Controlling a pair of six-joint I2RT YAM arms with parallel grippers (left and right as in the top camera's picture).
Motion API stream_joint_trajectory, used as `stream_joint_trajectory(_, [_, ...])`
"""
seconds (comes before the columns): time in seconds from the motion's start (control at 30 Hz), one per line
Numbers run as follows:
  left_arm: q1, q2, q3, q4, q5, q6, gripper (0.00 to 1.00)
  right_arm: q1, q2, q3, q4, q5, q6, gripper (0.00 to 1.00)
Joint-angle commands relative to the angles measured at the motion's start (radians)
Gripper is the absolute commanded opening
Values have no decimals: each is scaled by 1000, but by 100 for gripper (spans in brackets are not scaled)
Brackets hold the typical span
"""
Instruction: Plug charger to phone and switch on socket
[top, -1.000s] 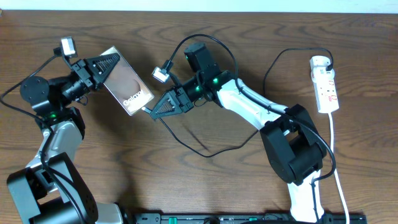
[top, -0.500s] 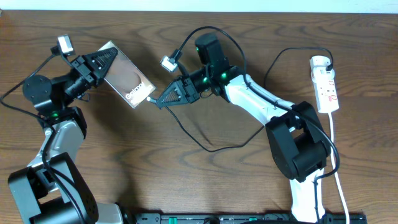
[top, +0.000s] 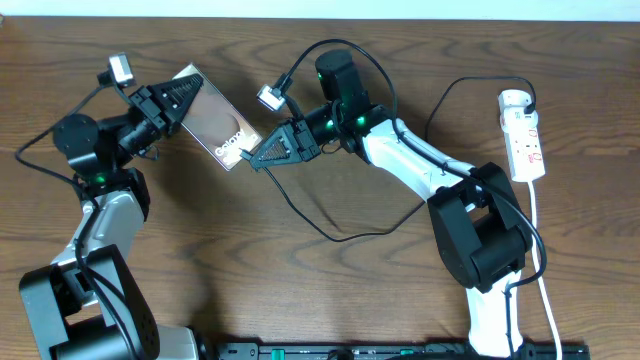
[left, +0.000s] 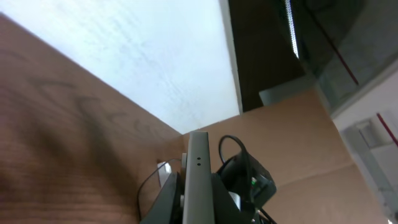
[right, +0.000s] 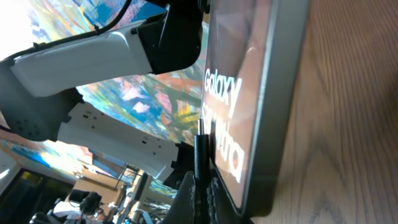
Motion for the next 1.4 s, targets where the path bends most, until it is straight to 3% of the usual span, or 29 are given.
stream_joint_trajectory(0.0, [28, -14, 10, -45, -37, 33, 7, 0, -4, 11, 1, 0, 12, 1])
stream_joint_trajectory(0.3, [97, -14, 10, -58, -66, 3, 7, -7, -4, 11, 0, 16, 25, 1])
stream_joint_trajectory(0.67, [98, -14, 10, -1, -101, -56, 7, -9, -4, 11, 6, 155, 261, 1])
stream_joint_trajectory(0.87, [98, -14, 10, -1, -102, -63, 7, -9, -4, 11, 80, 154, 309, 1])
stream_joint_trajectory(1.37, [90, -14, 10, -1, -128, -82, 7, -6, -4, 11, 117, 138, 316, 1])
